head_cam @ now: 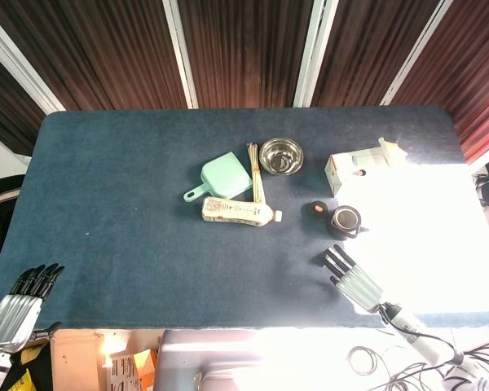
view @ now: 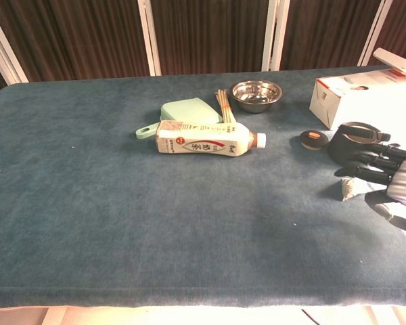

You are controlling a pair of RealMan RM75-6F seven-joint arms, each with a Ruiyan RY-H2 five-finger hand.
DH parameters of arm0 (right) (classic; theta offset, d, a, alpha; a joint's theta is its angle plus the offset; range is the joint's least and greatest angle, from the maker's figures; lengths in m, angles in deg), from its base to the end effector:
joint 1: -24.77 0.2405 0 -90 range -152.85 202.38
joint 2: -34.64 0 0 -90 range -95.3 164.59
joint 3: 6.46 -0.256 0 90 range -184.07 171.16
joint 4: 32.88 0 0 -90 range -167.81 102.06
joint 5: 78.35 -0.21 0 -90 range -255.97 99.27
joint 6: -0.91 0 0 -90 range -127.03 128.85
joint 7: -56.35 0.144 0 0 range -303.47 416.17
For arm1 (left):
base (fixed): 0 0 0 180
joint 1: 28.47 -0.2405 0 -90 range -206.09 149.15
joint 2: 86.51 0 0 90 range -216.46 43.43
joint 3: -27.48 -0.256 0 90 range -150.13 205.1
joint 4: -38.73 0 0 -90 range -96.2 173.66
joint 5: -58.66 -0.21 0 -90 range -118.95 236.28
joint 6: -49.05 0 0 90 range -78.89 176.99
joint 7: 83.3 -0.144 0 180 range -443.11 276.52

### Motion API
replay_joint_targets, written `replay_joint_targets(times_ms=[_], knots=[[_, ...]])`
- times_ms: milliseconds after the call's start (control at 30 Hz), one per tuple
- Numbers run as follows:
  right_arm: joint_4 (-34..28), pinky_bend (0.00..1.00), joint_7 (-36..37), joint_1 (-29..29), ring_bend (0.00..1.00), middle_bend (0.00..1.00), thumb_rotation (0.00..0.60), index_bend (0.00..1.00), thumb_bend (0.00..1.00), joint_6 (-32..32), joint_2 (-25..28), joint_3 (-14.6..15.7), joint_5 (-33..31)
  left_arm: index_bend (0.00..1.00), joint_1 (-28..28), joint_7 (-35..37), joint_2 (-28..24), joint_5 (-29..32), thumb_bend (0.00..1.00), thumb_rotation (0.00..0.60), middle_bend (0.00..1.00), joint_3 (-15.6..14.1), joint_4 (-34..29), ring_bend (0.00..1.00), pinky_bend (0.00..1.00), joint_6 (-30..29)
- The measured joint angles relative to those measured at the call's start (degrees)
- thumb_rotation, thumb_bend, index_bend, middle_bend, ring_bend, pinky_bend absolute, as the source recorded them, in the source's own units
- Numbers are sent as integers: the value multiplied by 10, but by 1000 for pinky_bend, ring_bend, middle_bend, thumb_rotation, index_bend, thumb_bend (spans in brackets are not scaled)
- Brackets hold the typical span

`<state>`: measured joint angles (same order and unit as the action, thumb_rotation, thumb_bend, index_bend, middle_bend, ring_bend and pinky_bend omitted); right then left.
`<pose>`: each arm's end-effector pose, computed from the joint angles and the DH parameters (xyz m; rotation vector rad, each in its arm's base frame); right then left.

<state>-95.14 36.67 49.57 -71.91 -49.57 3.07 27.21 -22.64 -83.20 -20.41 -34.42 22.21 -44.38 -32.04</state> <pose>-0.2935 -0.2357 0.0169 2.1975 -0.1606 0.6325 -0.3373 0.1553 0.1297 -1.6524 -0.8965 -0.7377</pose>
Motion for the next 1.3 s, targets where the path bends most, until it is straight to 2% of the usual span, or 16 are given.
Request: replay_joint_targets(times_ms=[300,667,967,1300], knots=[[-105,0,-21,13,0,95,600,701,447,-45,48,-29,20,0,3,-2,2,-2,42,600,78,0,-1,43,102,4],[-231,0,-18,34,0,104,600,686,447,-72,113,-87,14,0,1,-13,6,-9,42,600,78,2,0,34,102,-10],[-308,0,4,43,0,104,600,674,448,-75,169,-140,-33,0,0,-22,5,-12,42,600,78,4,-6,32,102,-14],[-339,0,11,55,0,116,600,670,448,-52,205,-194,-106,0,1,-26,1,-6,42,600,77,5,-12,32,102,-8]])
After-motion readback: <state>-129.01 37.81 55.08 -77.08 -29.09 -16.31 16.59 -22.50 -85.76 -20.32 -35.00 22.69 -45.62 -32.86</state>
